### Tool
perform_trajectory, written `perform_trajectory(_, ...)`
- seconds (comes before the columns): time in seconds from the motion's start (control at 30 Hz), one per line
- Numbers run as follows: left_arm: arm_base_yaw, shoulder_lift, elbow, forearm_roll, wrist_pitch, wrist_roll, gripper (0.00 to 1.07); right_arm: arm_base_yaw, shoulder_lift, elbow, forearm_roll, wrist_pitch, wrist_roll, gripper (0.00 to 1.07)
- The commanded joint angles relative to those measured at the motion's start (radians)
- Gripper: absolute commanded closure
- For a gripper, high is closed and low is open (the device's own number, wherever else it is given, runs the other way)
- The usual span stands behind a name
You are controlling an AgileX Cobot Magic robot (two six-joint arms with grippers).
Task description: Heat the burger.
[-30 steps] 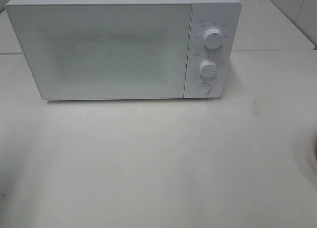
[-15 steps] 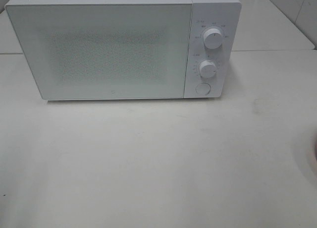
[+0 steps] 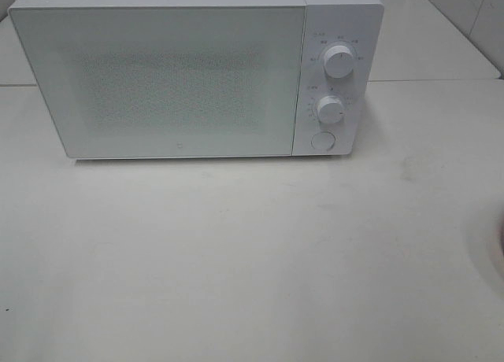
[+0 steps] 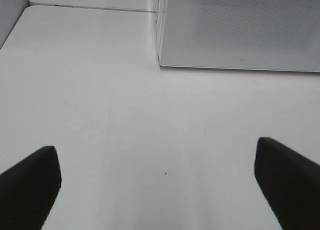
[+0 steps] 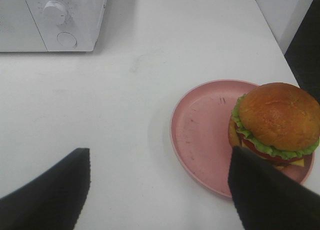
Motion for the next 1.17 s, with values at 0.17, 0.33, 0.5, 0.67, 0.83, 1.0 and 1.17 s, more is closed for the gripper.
perform_trajectory(0.17, 0.005, -0.029, 0.003, 0.0, -0.002, 0.004, 0.09, -0.003, -0.017, 0.002, 0.0, 0.0, -0.008, 0.32)
perform_trajectory(0.33, 0.005, -0.028, 0.003, 0.0, -0.002, 0.004, 0.09, -0.003, -0.017, 0.002, 0.0, 0.0, -0.008, 0.32)
perform_trajectory(0.5, 0.005, -0.028, 0.003, 0.0, -0.002, 0.004, 0.09, -0.003, -0.017, 0.002, 0.0, 0.0, -0.008, 0.32)
perform_trajectory(0.67, 0.005, -0.028, 0.003, 0.0, -0.002, 0.004, 0.09, -0.003, -0.017, 0.002, 0.0, 0.0, -0.008, 0.32)
perform_trajectory(0.83, 0.005, -0.028, 0.003, 0.0, -0.002, 0.004, 0.09, -0.003, -0.017, 0.002, 0.0, 0.0, -0.008, 0.32)
perform_trajectory(1.0, 0.005, -0.028, 0.003, 0.0, -0.002, 0.004, 0.09, -0.003, -0.017, 0.002, 0.0, 0.0, -0.008, 0.32)
perform_trajectory(1.17, 0.005, -0.028, 0.003, 0.0, -0.002, 0.004, 0.09, -0.003, -0.017, 0.002, 0.0, 0.0, -0.008, 0.32)
